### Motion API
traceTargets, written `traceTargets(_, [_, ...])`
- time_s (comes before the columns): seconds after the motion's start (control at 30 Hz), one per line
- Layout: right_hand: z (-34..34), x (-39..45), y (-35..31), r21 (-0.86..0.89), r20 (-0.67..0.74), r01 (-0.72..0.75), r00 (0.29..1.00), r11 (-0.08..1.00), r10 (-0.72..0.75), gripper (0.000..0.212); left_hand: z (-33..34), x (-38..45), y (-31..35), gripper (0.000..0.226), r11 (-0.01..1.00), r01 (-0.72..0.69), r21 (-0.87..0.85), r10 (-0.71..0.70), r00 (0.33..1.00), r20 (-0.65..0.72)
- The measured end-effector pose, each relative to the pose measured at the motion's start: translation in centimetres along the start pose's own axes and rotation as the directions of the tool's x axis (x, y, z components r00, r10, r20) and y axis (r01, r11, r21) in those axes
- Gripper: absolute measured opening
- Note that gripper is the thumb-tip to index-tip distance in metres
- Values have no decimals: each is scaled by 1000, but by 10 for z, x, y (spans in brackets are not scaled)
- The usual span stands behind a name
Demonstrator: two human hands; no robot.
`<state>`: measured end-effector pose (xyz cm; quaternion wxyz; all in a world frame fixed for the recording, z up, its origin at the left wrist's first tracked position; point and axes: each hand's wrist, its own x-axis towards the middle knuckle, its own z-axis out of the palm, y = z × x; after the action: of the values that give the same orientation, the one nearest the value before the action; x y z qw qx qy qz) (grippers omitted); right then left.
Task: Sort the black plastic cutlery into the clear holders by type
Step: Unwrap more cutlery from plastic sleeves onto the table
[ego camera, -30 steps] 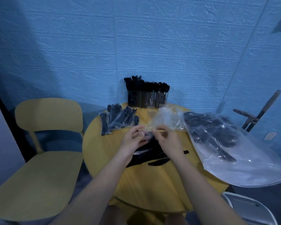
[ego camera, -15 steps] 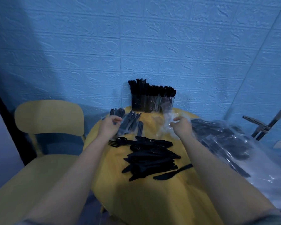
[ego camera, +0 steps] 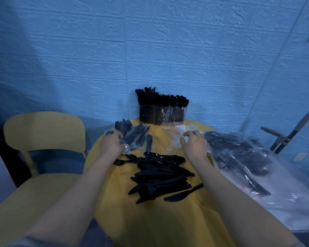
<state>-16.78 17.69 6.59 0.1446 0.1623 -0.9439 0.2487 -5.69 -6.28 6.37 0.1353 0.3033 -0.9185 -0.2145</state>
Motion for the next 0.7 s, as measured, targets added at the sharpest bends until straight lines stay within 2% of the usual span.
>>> traceTargets(0.17, [-2, -12, -3, 65, -24, 49, 999, 997, -48, 26, -12, -8, 1, 23, 999, -39, 5, 40, 995, -91])
traceTargets(0.27, [-6, -18, -5, 122, -25, 81, 997, 989, -79, 23, -22, -15, 6, 27, 993, -49, -105, 36, 991, -128])
traceTargets(0.37, [-14, -21, -13, 262, -2, 161, 986, 952, -167, 20, -35, -23, 21, 30, 965, -124, -232, 86, 982, -169])
traceTargets(0.5, [-33, -23, -40, 393, -60, 324, 943, 860, -328, 23, -57, -38, 46, 30, 902, -283, -326, 222, 952, -212])
traceTargets(0.57, [-43, -24, -54, 363, -110, 412, 910, 836, -400, 30, -68, -50, 61, 31, 855, -354, -378, 312, 935, -169])
traceTargets(0.63, [-53, -26, -64, 254, -171, 481, 876, 839, -450, 34, -76, -62, 75, 33, 807, -419, -416, 408, 905, -121])
traceTargets(0.7, [-65, -28, -71, 198, -192, 492, 868, 848, -459, 29, -82, -70, 84, 37, 752, -464, -467, 463, 877, -125])
